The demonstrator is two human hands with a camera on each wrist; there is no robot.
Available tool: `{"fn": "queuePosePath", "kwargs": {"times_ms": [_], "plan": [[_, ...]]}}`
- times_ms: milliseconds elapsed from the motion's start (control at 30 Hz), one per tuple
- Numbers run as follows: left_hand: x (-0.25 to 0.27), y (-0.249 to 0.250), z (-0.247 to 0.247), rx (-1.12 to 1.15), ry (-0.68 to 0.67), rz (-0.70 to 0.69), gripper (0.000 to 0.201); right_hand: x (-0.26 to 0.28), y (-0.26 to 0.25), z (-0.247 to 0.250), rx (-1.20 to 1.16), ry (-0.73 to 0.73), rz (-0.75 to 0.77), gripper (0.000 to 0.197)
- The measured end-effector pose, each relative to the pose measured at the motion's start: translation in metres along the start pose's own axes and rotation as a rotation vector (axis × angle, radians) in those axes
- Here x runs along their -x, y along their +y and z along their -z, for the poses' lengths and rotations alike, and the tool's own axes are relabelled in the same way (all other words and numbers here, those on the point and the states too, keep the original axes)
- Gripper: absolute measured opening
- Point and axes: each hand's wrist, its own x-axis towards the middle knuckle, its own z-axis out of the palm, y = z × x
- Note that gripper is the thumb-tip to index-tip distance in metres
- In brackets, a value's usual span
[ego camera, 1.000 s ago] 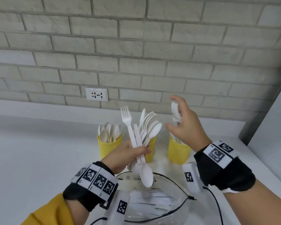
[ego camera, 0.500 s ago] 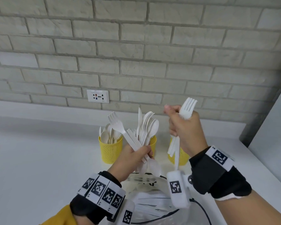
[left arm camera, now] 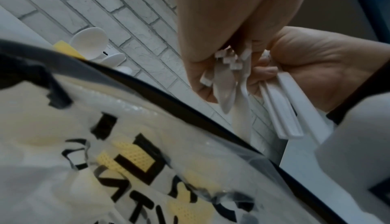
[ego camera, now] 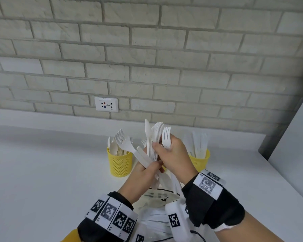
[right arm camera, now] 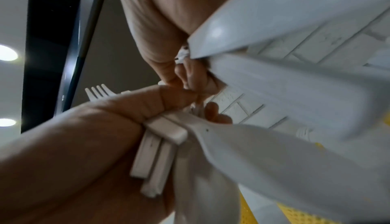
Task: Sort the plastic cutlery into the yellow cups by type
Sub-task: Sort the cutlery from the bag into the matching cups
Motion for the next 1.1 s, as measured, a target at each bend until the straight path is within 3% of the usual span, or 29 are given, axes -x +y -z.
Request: {"fn": "queuePosePath", "kwargs": {"times_ms": [33, 100, 267, 500, 633, 733, 900, 1000, 1100], "plan": [[0.001, 0.001, 0.0, 0.016, 0.011, 0.002, 0.031, 0.0, 0.001, -0.001, -0.007, -0.004, -0.006, 0.003], [0.004, 0.005, 0.0, 0.081, 0.05, 0.014, 0.034, 0.0, 0.002, -0.001, -0.041, -0.022, -0.027, 0.016], [0.004, 0.016, 0.0, 0.292, 0.091, 0.005, 0.03, 0.006, -0.002, 0.004, -0.389, -0.108, -0.111, 0.031], [0.004, 0.017, -0.004, 0.325, 0.14, -0.007, 0.023, 0.011, 0.002, 0.001, -0.453, -0.116, -0.074, 0.019], [0.0, 0.015, -0.006, 0.355, 0.203, -0.032, 0.022, 0.007, 0.009, -0.007, -0.334, -0.013, -0.023, 0.019], [-0.003, 0.014, -0.004, 0.341, 0.238, -0.059, 0.022, 0.005, 0.012, -0.007, -0.317, 0.013, -0.007, 0.008], [-0.009, 0.017, 0.002, 0.297, 0.313, -0.02, 0.031, -0.001, 0.011, -0.002, -0.32, 0.095, 0.012, 0.015], [-0.012, 0.019, 0.007, 0.346, 0.374, -0.016, 0.029, -0.005, 0.009, 0.002, -0.449, 0.151, 0.025, 0.022], [-0.014, 0.018, 0.013, 0.475, 0.401, -0.012, 0.025, -0.012, 0.004, 0.016, -0.57, 0.331, 0.052, 0.015]]}}
